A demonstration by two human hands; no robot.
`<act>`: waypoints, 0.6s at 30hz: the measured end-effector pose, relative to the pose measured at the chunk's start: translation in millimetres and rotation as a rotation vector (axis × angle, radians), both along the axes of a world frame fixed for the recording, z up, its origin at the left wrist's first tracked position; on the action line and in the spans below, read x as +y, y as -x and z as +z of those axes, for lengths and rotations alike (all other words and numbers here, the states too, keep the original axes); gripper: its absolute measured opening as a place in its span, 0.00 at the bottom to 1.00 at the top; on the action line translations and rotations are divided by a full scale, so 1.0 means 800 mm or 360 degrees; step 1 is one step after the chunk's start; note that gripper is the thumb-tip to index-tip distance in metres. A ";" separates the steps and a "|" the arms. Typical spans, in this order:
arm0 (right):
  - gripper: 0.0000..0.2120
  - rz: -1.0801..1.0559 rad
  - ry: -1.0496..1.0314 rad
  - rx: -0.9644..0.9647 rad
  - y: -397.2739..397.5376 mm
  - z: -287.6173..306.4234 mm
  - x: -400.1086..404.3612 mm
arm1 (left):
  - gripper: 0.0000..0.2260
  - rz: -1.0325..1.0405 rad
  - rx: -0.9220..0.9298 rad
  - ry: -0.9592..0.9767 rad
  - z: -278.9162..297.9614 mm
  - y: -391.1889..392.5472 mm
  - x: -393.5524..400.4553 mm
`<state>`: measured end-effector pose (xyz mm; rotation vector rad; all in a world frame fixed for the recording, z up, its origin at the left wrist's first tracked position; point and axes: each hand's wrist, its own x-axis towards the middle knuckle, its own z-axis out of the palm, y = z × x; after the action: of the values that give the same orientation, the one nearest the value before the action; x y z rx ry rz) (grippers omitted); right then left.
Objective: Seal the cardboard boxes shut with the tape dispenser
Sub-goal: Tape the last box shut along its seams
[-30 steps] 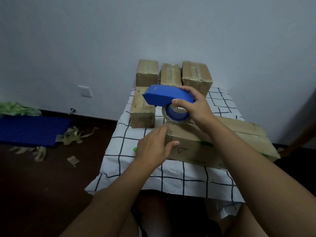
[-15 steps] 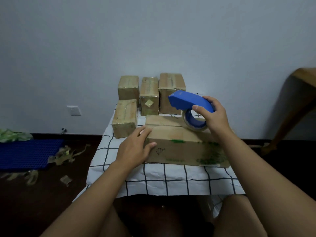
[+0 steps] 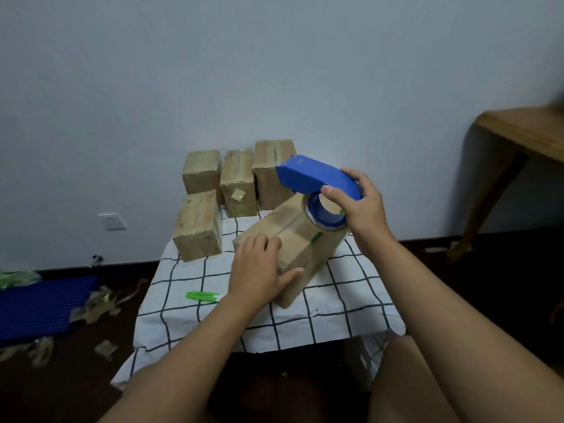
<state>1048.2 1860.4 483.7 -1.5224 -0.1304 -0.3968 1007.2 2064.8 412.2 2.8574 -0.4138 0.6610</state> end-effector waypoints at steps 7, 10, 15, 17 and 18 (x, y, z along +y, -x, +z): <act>0.22 -0.0010 -0.0024 0.0071 0.011 -0.016 -0.014 | 0.42 -0.0253 0.0686 -0.0139 0.018 -0.015 0.065; 0.22 0.0021 -0.0010 0.0087 0.015 -0.019 -0.009 | 0.42 -0.0039 0.0416 -0.0252 0.021 -0.016 0.055; 0.24 0.0035 -0.0059 0.0088 0.019 -0.013 -0.008 | 0.35 0.0077 0.0160 -0.0291 0.009 -0.006 -0.003; 0.25 0.0036 -0.0050 0.0079 0.020 -0.011 -0.012 | 0.32 -0.0036 0.0081 -0.0203 0.006 -0.004 -0.017; 0.26 0.0040 -0.0040 0.0078 0.021 -0.011 -0.015 | 0.30 -0.0128 0.0071 -0.0147 0.005 -0.004 -0.019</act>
<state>1031.2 1848.8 474.7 -1.5031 -0.1055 -0.3398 1010.7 2049.8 416.4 2.9177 -0.5628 0.5771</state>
